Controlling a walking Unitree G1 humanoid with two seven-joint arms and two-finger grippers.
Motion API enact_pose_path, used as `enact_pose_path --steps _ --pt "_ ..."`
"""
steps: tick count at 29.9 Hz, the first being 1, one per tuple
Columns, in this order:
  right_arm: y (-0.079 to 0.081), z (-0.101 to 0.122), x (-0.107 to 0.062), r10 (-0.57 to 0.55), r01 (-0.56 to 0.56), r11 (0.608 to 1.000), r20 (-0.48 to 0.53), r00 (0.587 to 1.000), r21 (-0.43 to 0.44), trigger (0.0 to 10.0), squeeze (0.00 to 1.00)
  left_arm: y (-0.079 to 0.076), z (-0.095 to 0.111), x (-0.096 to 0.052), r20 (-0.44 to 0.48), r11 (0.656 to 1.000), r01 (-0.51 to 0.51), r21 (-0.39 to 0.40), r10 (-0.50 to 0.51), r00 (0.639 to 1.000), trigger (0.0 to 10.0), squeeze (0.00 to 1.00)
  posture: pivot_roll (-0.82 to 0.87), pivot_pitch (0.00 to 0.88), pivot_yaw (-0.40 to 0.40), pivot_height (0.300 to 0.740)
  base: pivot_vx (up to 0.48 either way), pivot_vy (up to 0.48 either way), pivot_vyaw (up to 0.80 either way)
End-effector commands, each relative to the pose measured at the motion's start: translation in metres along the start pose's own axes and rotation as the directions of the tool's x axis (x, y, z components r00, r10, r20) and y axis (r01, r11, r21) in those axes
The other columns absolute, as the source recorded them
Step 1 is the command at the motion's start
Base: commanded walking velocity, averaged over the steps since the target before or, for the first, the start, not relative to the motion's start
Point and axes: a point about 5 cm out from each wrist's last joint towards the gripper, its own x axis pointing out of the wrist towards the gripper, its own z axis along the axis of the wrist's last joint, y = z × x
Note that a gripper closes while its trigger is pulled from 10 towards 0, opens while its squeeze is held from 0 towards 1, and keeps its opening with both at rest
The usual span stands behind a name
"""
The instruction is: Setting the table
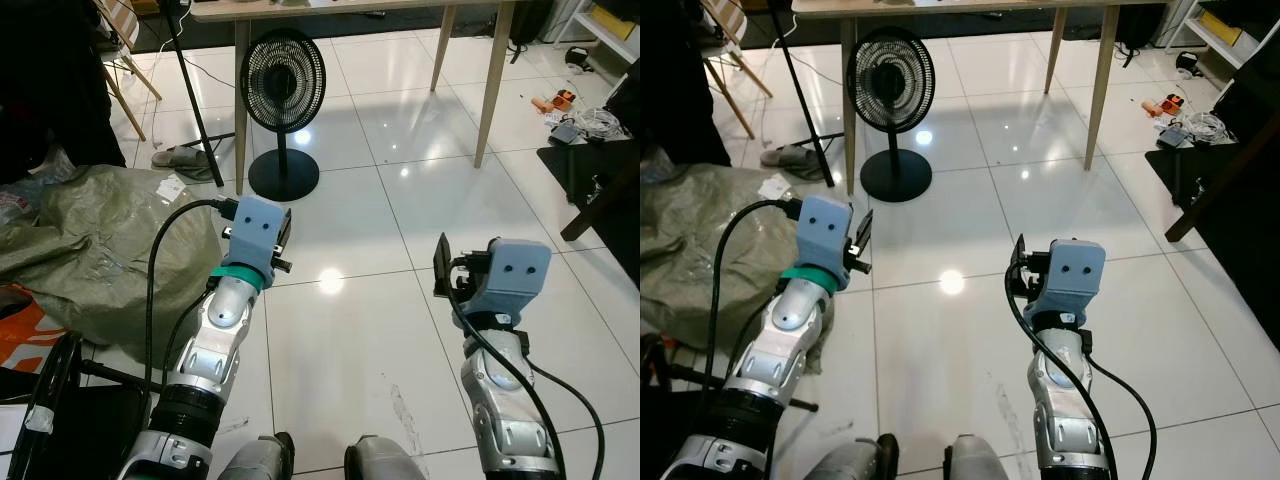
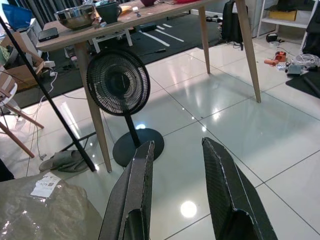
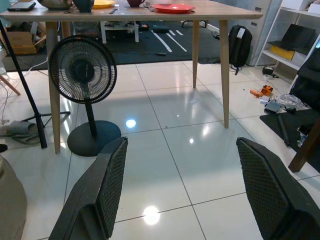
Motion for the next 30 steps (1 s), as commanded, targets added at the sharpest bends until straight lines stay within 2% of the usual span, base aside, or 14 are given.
enact_pose_path --steps 1,30 --pt "-0.0007 -0.0052 -0.0029 -0.003 0.003 1.000 -0.020 1.000 -0.007 10.0 0.00 -0.0002 -0.0079 -0.0023 -0.040 1.000 0.000 0.000 0.000 0.999 10.0 0.00 -0.13 0.000 0.061 0.740 0.000 0.000 0.00" --pt "0.0046 -0.0065 0.0019 0.008 -0.008 1.000 -0.020 1.000 -0.004 10.0 0.00 0.0025 -0.0072 -0.0018 -0.041 1.000 -0.014 0.012 0.015 0.999 10.0 0.00 -0.10 0.000 0.061 0.740 0.000 0.000 0.00"
